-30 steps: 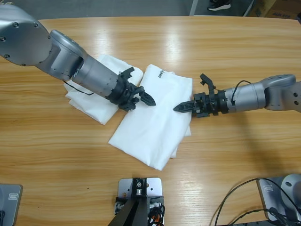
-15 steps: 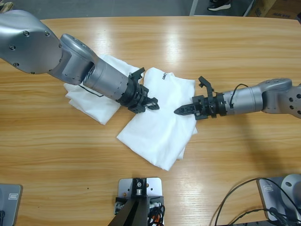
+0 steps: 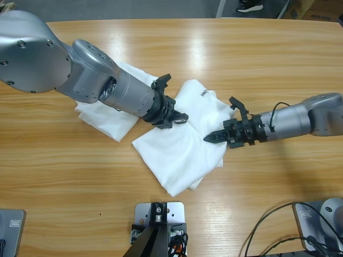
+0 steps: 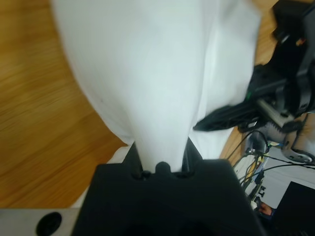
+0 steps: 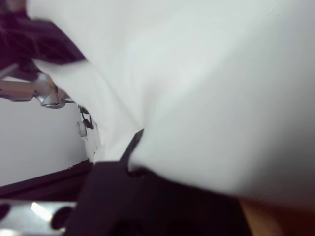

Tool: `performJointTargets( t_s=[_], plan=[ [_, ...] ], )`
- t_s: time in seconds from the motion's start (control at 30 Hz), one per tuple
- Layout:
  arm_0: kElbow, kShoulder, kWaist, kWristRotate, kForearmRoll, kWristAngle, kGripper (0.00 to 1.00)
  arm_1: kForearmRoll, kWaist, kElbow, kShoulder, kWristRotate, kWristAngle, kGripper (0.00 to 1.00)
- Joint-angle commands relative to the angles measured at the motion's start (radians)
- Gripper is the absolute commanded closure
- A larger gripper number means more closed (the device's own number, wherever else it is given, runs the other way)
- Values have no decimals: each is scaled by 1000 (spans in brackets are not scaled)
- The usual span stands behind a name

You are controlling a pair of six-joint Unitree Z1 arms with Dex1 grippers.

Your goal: Fold clothes

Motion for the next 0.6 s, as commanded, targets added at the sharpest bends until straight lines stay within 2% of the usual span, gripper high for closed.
performJointTargets(
  t_s=[0.03, 0.23, 0.4, 0.6],
  plan=[
    [-46, -69, 4, -21, 24, 49, 1000, 410, 47, -187, -241, -23, -38, 1000],
    [-40, -124, 13, -18, 76, 68, 1000, 466, 80, -254, -251, -21, -57, 1000],
    [-43, -234, 45, -8, 171, 93, 1000, 623, 138, -430, -299, -5, -92, 1000],
    [-19, -300, 77, -2, 222, 104, 1000, 674, 207, -558, -261, 18, -115, 1000]
  ],
)
